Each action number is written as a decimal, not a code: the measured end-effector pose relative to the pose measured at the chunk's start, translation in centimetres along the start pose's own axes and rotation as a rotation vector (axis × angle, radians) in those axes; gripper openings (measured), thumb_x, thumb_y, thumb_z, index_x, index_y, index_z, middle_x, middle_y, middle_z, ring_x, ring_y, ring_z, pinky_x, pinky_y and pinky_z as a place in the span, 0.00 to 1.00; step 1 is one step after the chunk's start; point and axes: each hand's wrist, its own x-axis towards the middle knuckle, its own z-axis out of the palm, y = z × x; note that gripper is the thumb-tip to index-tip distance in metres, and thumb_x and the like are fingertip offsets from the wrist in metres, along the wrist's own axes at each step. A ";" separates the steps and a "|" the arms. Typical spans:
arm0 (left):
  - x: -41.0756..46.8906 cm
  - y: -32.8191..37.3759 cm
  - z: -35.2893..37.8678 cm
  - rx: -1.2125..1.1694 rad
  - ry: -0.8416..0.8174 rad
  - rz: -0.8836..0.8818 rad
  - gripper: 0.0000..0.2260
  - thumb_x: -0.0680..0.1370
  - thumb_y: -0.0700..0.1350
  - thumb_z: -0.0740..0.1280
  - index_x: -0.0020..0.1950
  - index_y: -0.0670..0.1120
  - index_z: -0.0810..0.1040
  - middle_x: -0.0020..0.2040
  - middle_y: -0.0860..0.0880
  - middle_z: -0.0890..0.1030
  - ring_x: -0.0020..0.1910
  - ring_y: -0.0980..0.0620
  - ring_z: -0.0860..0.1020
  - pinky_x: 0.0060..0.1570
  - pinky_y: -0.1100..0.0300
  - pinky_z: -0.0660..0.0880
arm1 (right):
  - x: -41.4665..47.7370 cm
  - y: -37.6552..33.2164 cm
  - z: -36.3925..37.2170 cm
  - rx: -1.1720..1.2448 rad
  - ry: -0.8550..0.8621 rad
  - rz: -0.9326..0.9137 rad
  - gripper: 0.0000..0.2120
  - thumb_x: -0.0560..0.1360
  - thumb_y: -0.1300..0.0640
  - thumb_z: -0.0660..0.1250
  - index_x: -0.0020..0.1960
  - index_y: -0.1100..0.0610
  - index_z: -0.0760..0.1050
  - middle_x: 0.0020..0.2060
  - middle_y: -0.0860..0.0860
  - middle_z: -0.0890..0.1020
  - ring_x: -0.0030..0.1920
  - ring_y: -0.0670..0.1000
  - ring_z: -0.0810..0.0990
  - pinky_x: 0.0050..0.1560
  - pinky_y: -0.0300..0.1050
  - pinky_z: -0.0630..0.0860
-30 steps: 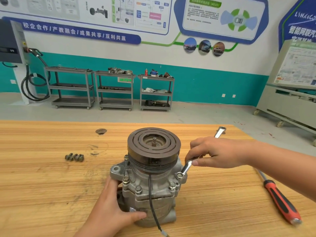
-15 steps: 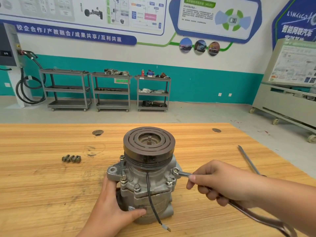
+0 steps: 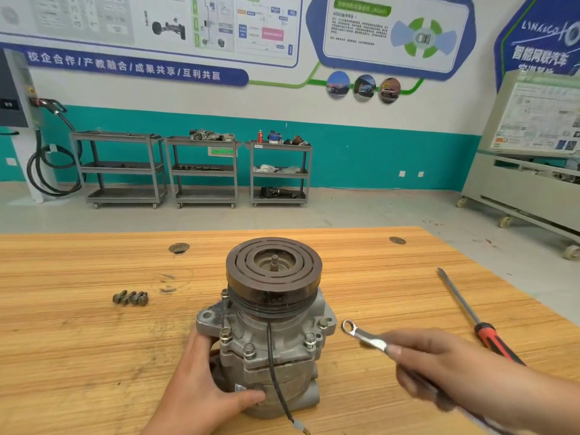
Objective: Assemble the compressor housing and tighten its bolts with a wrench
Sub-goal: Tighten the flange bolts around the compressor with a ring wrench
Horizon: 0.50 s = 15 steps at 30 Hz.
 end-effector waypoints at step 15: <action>0.2 -0.1 -0.4 -0.036 -0.012 0.027 0.46 0.46 0.58 0.83 0.59 0.68 0.64 0.58 0.76 0.65 0.58 0.80 0.65 0.49 0.80 0.67 | 4.1 -2.4 -4.9 -1.164 0.081 -0.569 0.31 0.71 0.33 0.36 0.69 0.37 0.63 0.44 0.33 0.68 0.45 0.35 0.68 0.46 0.30 0.64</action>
